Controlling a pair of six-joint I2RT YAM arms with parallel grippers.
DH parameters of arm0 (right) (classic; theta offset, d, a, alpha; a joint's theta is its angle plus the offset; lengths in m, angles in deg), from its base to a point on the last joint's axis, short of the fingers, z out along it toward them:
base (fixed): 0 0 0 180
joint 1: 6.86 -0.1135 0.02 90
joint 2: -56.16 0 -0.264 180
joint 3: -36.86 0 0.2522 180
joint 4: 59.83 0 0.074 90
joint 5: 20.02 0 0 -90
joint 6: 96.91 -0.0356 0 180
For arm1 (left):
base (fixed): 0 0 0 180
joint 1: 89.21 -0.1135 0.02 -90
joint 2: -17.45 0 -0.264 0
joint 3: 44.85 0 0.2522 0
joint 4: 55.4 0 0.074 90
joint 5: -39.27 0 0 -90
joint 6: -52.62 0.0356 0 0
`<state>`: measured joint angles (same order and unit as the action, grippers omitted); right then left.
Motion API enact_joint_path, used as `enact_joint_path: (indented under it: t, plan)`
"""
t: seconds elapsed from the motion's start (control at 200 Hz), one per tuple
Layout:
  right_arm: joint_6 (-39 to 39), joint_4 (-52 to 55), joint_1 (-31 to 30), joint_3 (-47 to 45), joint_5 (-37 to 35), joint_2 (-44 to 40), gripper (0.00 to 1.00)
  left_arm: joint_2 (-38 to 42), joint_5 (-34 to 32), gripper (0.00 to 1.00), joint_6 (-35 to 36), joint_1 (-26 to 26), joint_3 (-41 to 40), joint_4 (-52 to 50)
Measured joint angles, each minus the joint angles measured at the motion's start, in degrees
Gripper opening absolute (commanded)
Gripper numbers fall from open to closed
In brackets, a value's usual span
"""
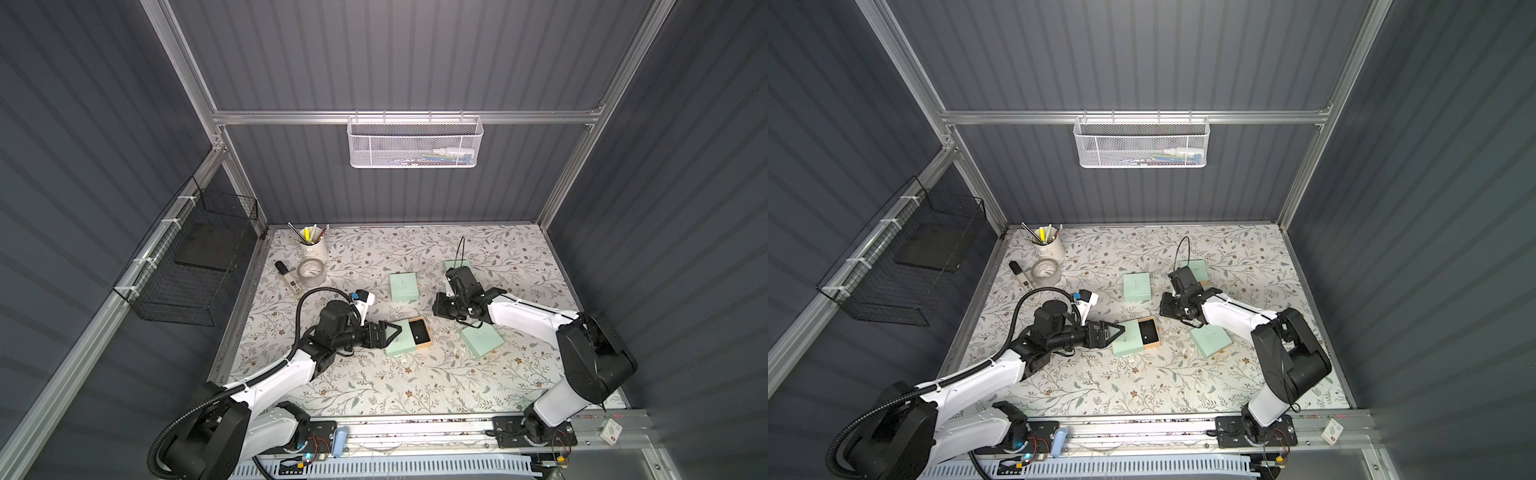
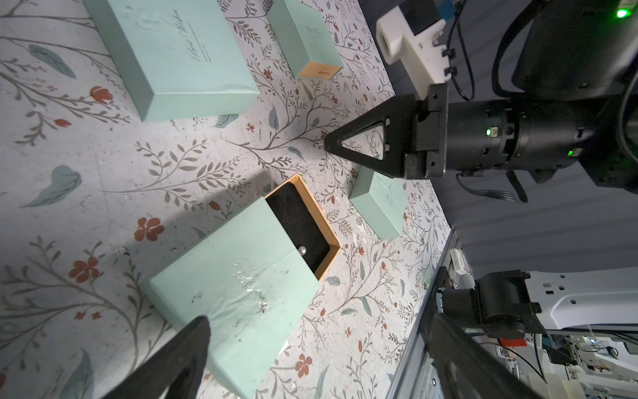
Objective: Take out the earrings from the drawer-style jewelry box
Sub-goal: Place the earring at the center of the board.
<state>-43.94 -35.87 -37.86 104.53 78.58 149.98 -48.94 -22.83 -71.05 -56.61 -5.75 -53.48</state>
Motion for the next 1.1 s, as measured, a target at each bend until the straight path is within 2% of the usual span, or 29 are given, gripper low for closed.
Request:
enact_joint_path:
  t: [0.495,1.101]
  plan:
    - [1.51,-0.35,1.88,7.28,3.08,10.34,0.09,-0.48,-0.44,1.0,-0.5,0.0,0.0,0.74]
    - [2.4,-0.28,3.65,10.93,5.55,15.32,0.1,-1.68,-1.29,1.0,-0.63,0.0,0.0,1.11]
